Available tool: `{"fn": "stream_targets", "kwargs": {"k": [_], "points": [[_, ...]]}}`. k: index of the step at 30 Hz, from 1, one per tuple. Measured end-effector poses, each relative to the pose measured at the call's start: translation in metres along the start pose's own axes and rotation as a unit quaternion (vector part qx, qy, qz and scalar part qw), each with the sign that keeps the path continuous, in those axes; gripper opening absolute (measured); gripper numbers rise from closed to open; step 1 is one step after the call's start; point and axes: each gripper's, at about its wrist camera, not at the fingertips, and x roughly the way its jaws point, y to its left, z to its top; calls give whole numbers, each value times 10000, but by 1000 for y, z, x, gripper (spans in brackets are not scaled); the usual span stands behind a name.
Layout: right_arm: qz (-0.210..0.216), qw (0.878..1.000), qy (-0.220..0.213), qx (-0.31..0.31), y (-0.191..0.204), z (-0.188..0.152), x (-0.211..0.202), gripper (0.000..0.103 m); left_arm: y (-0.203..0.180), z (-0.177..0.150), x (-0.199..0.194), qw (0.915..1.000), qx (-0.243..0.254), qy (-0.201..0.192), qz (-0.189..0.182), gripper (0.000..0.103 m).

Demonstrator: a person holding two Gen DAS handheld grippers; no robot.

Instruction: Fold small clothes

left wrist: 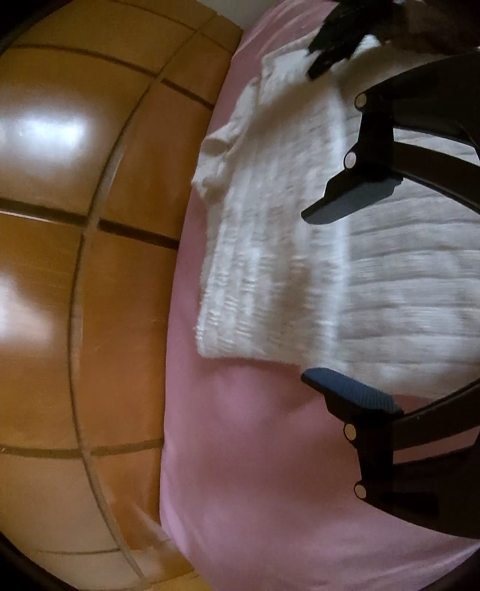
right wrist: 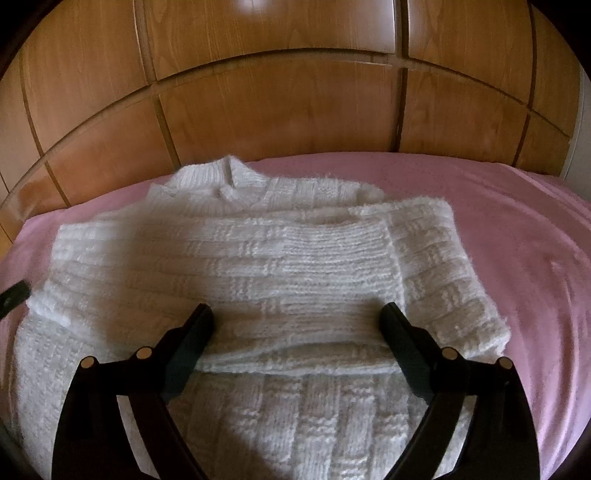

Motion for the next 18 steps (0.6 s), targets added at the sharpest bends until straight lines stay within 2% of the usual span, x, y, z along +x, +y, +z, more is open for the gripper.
{"fn": "stream_targets", "kwargs": {"k": [1, 6, 11, 18], "points": [[-12, 10000, -13, -8, 1, 0, -2, 101, 1, -7, -10, 10000, -8, -33, -46, 81], [-11, 9998, 49, 207, -1, -8, -19, 101, 3, -34, -38, 10000, 56, -26, -78, 81], [103, 9988, 222, 428, -12, -31, -37, 101, 8, -61, -56, 9999, 97, 39, -89, 81], [264, 9970, 394, 612, -34, -62, -66, 101, 21, -87, -68, 9997, -3, 218, -62, 81]]}}
